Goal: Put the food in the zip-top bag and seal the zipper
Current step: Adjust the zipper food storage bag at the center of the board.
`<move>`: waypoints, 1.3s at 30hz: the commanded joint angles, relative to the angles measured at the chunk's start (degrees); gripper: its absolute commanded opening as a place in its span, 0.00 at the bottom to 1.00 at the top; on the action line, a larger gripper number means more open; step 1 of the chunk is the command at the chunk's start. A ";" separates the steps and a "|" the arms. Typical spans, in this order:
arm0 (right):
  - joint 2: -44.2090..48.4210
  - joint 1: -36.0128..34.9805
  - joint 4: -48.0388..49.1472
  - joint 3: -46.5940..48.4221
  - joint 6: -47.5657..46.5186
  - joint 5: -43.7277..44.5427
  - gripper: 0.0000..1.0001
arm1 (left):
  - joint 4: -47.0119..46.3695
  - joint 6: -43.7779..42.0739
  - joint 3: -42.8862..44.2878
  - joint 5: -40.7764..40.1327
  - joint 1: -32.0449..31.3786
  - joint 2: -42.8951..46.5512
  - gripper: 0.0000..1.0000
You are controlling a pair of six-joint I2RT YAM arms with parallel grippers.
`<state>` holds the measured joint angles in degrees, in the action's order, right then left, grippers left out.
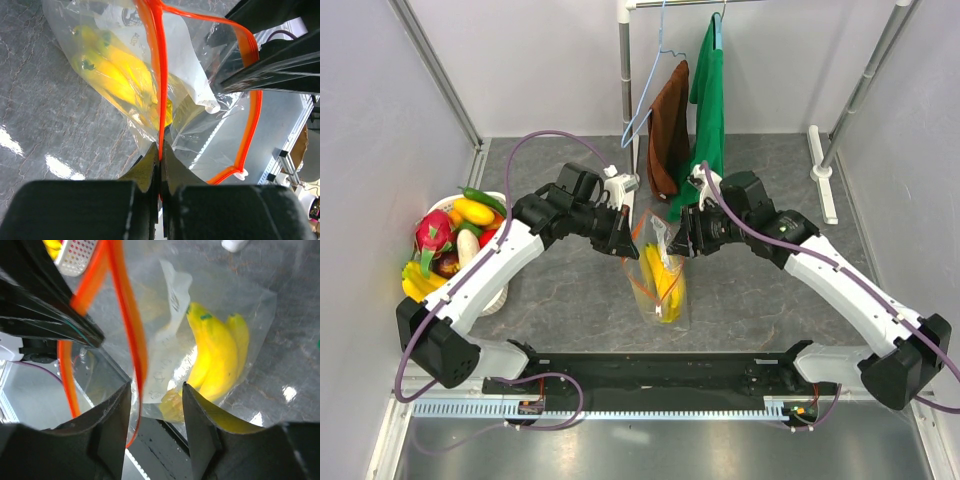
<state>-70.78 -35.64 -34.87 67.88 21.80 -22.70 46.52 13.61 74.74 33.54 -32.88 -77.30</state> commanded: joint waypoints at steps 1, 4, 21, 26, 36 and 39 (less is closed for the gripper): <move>-0.41 0.31 -4.23 6.29 -2.90 -2.00 0.48 | -0.29 -1.30 2.78 1.62 -0.16 1.45 0.02; -0.93 0.31 -5.03 5.87 -3.96 -3.58 0.41 | -0.38 -1.13 3.22 1.79 -0.16 1.10 0.02; 0.99 0.39 -8.54 7.00 -2.64 -7.54 0.00 | 4.44 -7.61 9.35 -0.66 2.91 -0.74 0.07; 2.93 0.74 -12.23 8.24 -2.55 -7.62 0.00 | 14.37 -15.78 16.48 -5.50 2.91 -2.24 0.12; 1.96 2.76 -10.13 6.74 -0.62 -6.13 0.00 | 16.57 -17.99 15.78 -7.35 9.40 4.26 0.97; 2.40 3.29 -10.13 6.13 -0.88 -5.17 0.00 | 19.99 -21.86 19.47 -8.57 15.73 4.87 1.00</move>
<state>-69.17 -33.04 -46.04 73.87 20.18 -28.62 62.87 -2.83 89.76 27.18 -23.75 -75.88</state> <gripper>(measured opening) 0.010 0.987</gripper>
